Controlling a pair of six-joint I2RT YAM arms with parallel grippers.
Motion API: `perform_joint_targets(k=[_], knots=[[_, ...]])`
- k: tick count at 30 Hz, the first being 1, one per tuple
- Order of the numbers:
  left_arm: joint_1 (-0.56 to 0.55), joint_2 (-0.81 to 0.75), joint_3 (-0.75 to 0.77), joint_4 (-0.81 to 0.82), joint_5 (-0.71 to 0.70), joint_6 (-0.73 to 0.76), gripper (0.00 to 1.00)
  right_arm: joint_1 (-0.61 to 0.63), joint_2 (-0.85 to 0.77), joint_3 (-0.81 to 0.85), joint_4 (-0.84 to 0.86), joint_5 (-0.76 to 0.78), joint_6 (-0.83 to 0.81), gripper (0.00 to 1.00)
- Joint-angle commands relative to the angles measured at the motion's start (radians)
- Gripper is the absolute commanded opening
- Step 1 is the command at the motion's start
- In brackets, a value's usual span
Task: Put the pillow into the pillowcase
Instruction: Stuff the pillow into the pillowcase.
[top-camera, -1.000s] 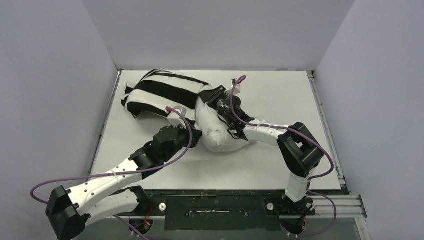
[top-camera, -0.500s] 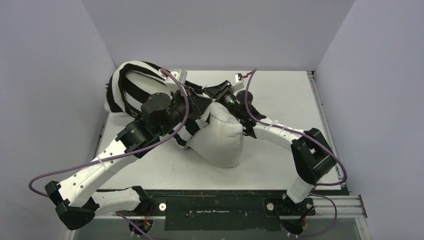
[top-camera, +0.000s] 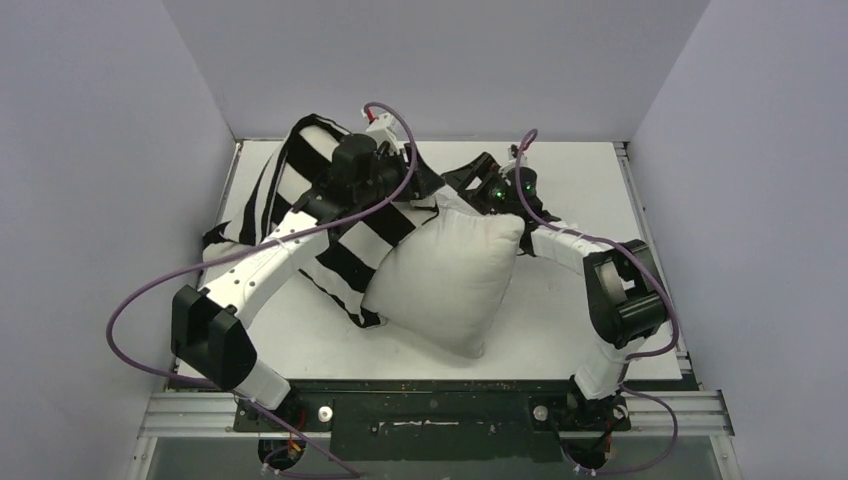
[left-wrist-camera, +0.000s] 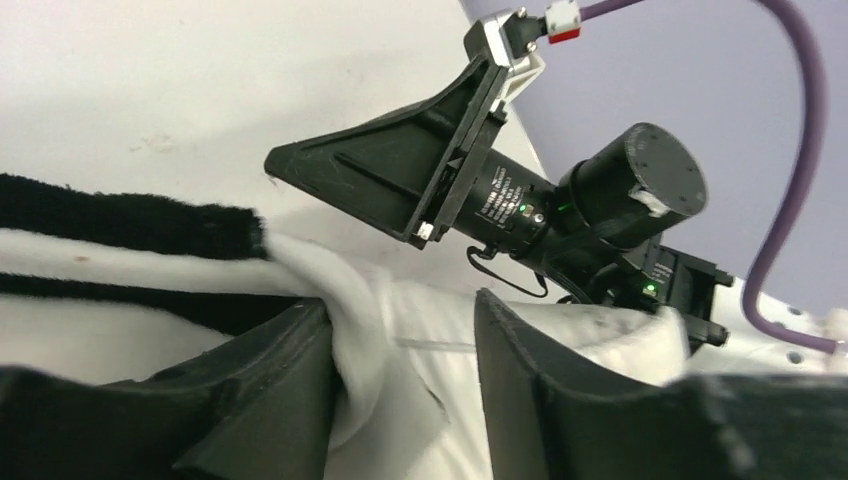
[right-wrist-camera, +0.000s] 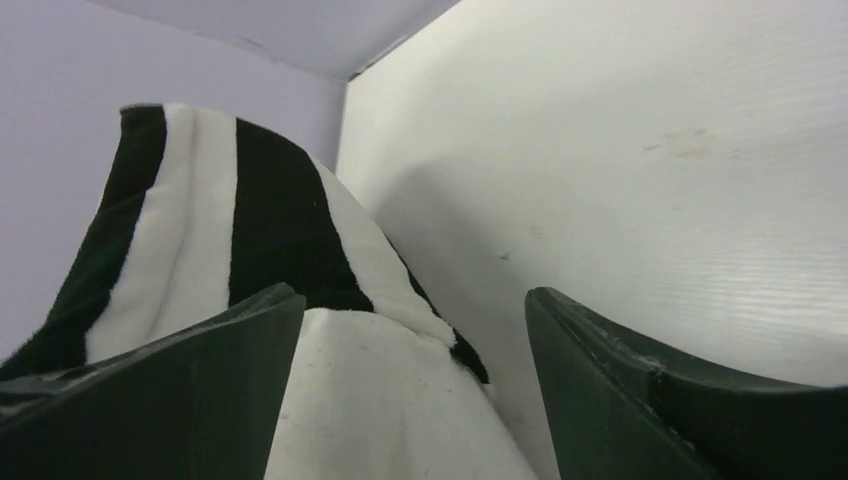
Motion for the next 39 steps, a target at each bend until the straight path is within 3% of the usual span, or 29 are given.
perform_joint_targets(k=[1, 4, 8, 11, 15, 19, 23, 24, 25, 28, 31, 35, 37, 39], knots=[[0.012, 0.009, 0.251, -0.139, 0.038, 0.158, 0.53, -0.103, -0.098, 0.134, -0.212, -0.081, -0.229, 0.89], [0.012, 0.001, 0.296, -0.255, -0.036, 0.229, 0.58, -0.191, -0.138, 0.176, -0.346, -0.072, -0.334, 0.94], [0.006, -0.036, 0.229, -0.346, -0.168, 0.297, 0.59, -0.285, -0.194, 0.193, -0.460, -0.110, -0.463, 0.96], [0.006, -0.055, 0.126, -0.372, -0.259, 0.324, 0.60, -0.300, -0.222, 0.216, -0.583, -0.134, -0.596, 0.97], [0.003, -0.050, 0.020, -0.310, -0.240, 0.323, 0.61, -0.267, -0.271, 0.147, -0.680, -0.218, -0.746, 1.00], [-0.017, 0.006, -0.022, -0.257, -0.243, 0.335, 0.62, -0.221, -0.379, -0.014, -0.708, -0.162, -0.744, 1.00], [-0.051, 0.092, 0.001, -0.241, -0.330, 0.392, 0.63, -0.209, -0.504, -0.136, -0.723, -0.103, -0.706, 1.00], [-0.060, 0.110, 0.009, -0.237, -0.353, 0.403, 0.58, -0.205, -0.522, -0.160, -0.726, -0.099, -0.696, 1.00], [-0.071, 0.129, 0.021, -0.237, -0.369, 0.412, 0.48, -0.199, -0.537, -0.190, -0.714, -0.098, -0.678, 1.00], [-0.132, 0.160, 0.111, -0.256, -0.401, 0.412, 0.03, -0.173, -0.595, -0.353, -0.539, -0.083, -0.547, 0.97], [-0.269, 0.185, 0.322, -0.323, -0.437, 0.394, 0.00, -0.112, -0.578, -0.450, -0.326, -0.078, -0.412, 0.92], [-0.459, 0.285, 0.589, -0.385, -0.314, 0.271, 0.00, -0.059, -0.533, -0.529, -0.113, 0.005, -0.271, 0.82], [-0.504, 0.306, 0.523, -0.407, -0.332, 0.196, 0.00, -0.053, -0.532, -0.550, -0.058, 0.054, -0.230, 0.80], [-0.506, 0.251, 0.291, -0.322, -0.357, 0.110, 0.00, -0.052, -0.535, -0.551, -0.051, 0.109, -0.223, 0.79]])
